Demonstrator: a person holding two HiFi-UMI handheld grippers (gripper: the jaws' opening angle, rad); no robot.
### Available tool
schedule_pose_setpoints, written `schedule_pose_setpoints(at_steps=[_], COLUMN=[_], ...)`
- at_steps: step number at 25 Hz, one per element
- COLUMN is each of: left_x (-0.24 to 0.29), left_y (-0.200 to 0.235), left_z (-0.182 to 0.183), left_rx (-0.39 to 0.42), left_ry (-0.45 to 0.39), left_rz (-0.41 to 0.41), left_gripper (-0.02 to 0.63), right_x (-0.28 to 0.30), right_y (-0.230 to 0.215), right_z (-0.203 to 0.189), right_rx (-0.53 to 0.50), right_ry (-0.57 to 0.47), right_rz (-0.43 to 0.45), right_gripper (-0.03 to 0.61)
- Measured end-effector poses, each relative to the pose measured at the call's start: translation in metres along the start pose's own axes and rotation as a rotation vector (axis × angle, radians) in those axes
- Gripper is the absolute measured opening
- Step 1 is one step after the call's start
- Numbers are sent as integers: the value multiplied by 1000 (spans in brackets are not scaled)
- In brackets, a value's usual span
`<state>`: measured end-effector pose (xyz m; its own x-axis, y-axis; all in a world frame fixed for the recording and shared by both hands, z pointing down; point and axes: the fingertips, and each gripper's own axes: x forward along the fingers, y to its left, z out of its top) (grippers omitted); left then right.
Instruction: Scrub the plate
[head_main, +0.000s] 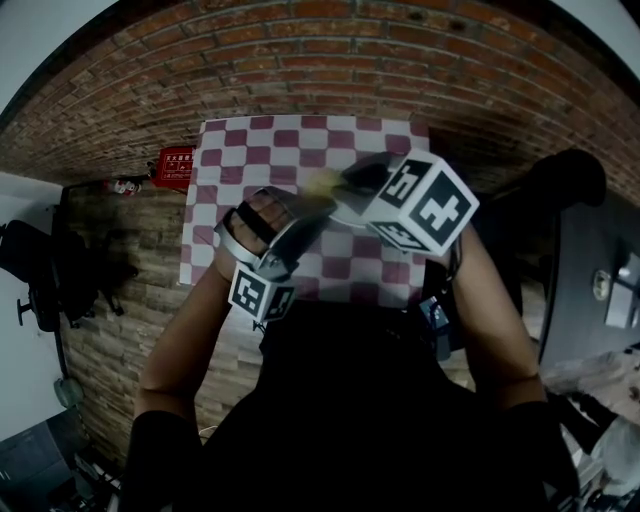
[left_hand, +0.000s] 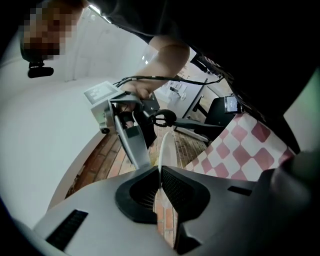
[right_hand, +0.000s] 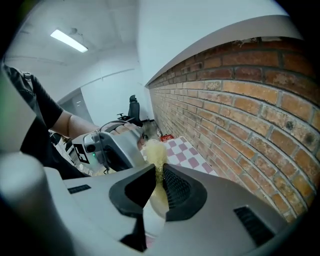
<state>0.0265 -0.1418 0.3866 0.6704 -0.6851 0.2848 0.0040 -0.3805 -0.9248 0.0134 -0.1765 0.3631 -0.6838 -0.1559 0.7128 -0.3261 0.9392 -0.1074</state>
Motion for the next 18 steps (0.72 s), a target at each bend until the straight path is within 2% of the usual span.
schedule_pose_setpoints(at_steps=[4,12,18], left_x=[2,6,2], left_y=[-7,-6,-8], left_z=[-11,-35,-37], left_rx=[9,-52,-63], left_ry=[29,87,85], left_rz=[-13,-13,-16], left_gripper=[26,26,28], right_x=[-4,-11,-8], right_y=[0,-1,-15], right_z=[-7,-27,-56], right_rx=[13,41,101], right_ry=[1,14,37], right_rz=[-5,17,6], right_gripper=[46,46,46])
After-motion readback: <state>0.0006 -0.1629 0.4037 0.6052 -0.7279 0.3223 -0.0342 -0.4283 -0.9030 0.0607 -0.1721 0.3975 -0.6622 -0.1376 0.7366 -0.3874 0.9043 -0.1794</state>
